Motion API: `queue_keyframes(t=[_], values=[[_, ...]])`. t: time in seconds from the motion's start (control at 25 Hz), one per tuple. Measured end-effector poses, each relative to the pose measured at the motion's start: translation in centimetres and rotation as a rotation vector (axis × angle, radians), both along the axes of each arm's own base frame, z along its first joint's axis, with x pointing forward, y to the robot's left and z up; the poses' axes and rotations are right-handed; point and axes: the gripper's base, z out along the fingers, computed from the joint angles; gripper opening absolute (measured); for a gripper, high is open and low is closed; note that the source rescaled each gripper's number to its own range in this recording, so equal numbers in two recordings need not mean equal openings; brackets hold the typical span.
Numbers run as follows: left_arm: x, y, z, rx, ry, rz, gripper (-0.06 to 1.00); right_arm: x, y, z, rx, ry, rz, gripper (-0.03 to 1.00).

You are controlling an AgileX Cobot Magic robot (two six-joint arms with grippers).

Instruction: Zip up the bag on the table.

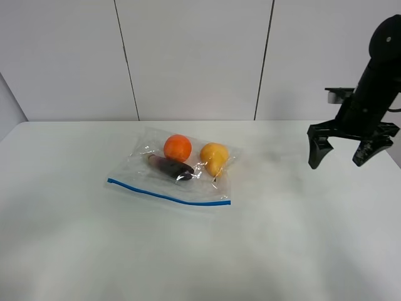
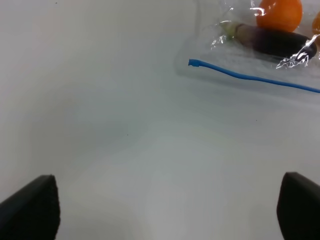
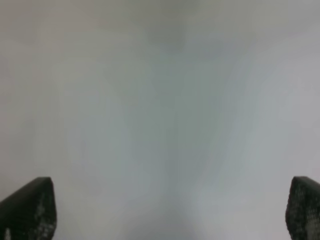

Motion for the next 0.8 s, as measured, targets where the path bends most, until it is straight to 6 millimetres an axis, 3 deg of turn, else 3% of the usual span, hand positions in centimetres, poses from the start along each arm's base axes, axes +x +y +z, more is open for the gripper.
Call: queue_keyframes(t=[0.16,0.44,0.6,0.8], values=[[0.0,0.0,0.0,0.000,0.000,0.000,1.00,-5.9,0.0,0.7,-0.003,0.027,0.001,0.99],[0.0,0.0,0.0,0.000,0.000,0.000,1.00,-17.0,-0.1,-0.1,-0.004,0.004,-0.017,0.99],[0.0,0.0,0.0,0.000,0.000,0.000,1.00,-21.7,-0.1,-0.1,0.000,-0.185,-0.037,0.99],[0.0,0.0,0.0,0.000,0.000,0.000,1.00,-26.2,-0.1,0.8,0.002,-0.475,-0.043,1.00]])
